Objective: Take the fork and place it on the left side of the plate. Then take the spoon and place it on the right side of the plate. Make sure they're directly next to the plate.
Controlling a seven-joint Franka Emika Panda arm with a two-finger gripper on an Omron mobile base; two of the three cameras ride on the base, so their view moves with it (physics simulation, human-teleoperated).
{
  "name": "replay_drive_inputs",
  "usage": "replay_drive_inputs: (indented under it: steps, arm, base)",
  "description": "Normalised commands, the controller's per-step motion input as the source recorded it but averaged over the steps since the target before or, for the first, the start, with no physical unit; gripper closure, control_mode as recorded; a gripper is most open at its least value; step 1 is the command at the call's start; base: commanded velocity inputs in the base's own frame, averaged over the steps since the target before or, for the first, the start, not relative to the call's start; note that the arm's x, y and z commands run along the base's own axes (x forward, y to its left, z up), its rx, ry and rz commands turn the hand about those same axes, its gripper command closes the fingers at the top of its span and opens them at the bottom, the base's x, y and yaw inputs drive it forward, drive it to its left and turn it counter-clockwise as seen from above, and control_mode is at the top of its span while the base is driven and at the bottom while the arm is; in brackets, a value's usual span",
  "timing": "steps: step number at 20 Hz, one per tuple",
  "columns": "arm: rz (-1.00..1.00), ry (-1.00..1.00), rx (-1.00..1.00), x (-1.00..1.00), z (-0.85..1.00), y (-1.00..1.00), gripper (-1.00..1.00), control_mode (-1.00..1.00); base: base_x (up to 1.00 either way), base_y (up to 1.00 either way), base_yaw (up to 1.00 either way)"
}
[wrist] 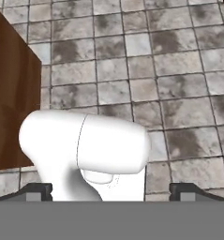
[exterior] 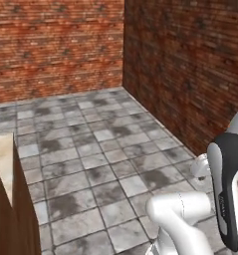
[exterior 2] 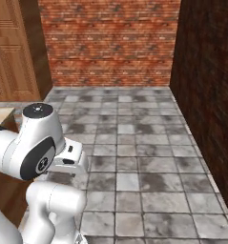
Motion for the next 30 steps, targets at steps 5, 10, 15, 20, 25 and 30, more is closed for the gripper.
replay_drive_inputs:
  steps: [5, 10, 15, 20, 25, 30]
  arm:
    - [0.0, 0.0, 0.0, 0.0, 0.0, 0.0, -1.0, 1.0]
    - [0.0, 0.0, 0.0, 0.0, 0.0, 0.0, -1.0, 1.0]
    - [0.0, 0.0, 0.0, 0.0, 0.0, 0.0, -1.0, 1.0]
    - [0.0, 0.0, 0.0, 0.0, 0.0, 0.0, -1.0, 1.0]
    - [0.0, 0.0, 0.0, 0.0, 0.0, 0.0, -1.0, 1.0]
    - [0.0, 0.0, 0.0, 0.0, 0.0, 0.0, -1.0, 1.0]
  base:
    - [1.0, -0.05, 0.15]
    - [1.0, 0.0, 0.15]
    - [1.0, 0.0, 0.18]
    - [1.0, 0.0, 0.17]
    - [1.0, 0.27, 0.15]
    - [1.0, 0.56, 0.19]
